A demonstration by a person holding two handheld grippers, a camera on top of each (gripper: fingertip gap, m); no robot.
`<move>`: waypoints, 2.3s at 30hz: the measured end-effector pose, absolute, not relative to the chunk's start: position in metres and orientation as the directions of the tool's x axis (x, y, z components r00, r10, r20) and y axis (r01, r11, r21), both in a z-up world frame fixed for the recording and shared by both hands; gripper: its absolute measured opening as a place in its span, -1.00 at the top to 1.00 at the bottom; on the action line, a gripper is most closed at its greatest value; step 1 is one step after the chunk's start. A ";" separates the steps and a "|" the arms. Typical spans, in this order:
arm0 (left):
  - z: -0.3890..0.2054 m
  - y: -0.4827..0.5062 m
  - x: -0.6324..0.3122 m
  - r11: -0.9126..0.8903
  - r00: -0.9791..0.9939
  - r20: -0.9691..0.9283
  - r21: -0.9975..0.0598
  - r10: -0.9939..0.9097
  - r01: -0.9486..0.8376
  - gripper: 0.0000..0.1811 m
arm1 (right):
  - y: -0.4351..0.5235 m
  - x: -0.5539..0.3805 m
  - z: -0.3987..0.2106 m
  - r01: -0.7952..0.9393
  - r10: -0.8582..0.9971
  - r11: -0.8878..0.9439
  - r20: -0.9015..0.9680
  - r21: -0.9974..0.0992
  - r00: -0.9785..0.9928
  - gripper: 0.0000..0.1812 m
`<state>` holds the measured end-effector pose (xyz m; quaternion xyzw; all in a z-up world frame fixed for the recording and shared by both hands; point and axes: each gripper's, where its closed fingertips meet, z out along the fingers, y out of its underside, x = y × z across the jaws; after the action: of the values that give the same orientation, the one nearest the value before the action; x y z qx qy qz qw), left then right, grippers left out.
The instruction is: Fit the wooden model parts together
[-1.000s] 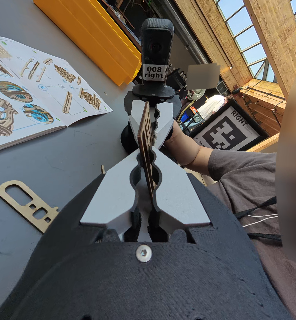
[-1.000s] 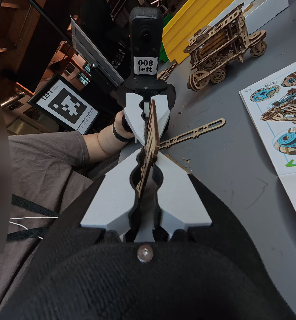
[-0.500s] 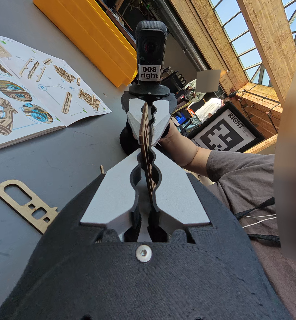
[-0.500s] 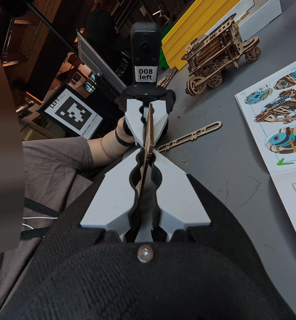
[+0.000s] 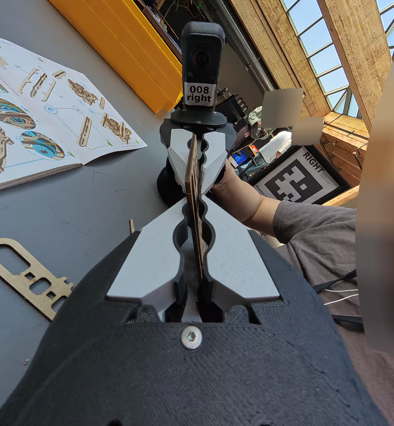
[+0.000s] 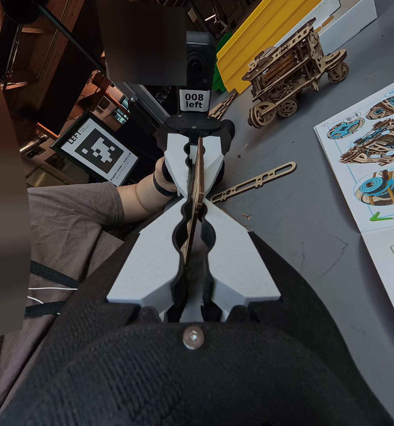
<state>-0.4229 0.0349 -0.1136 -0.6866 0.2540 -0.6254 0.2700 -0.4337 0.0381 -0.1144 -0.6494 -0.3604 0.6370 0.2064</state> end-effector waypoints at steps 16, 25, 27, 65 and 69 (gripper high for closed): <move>-0.117 0.038 -0.425 -0.721 0.110 0.716 -0.692 -0.689 -0.016 0.98 | 0.041 -0.433 -0.117 0.203 0.720 -0.670 -0.691 -0.714 -0.055 0.99; -0.122 0.038 -0.426 -0.703 0.167 0.690 -0.711 -0.705 -0.031 0.98 | 0.039 -0.434 -0.116 0.191 0.786 -0.604 -0.618 -0.774 -0.019 0.98; -0.122 0.039 -0.427 -0.714 0.162 0.702 -0.699 -0.693 -0.024 0.98 | 0.040 -0.435 -0.117 0.194 0.776 -0.616 -0.630 -0.763 -0.014 0.98; -0.119 0.038 -0.424 -0.676 0.163 0.663 -0.736 -0.730 -0.034 1.00 | 0.048 -0.434 -0.116 0.164 0.728 -0.675 -0.685 -0.719 -0.004 0.99; -0.119 0.037 -0.423 -0.631 0.206 0.611 -0.775 -0.764 -0.042 1.00 | 0.047 -0.433 -0.115 0.159 0.726 -0.677 -0.687 -0.719 -0.016 0.99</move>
<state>-0.4228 0.0367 -0.1193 -0.7069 0.2852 -0.5620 0.3213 -0.4334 0.0469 -0.1150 -0.6644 -0.3332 0.6300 0.2252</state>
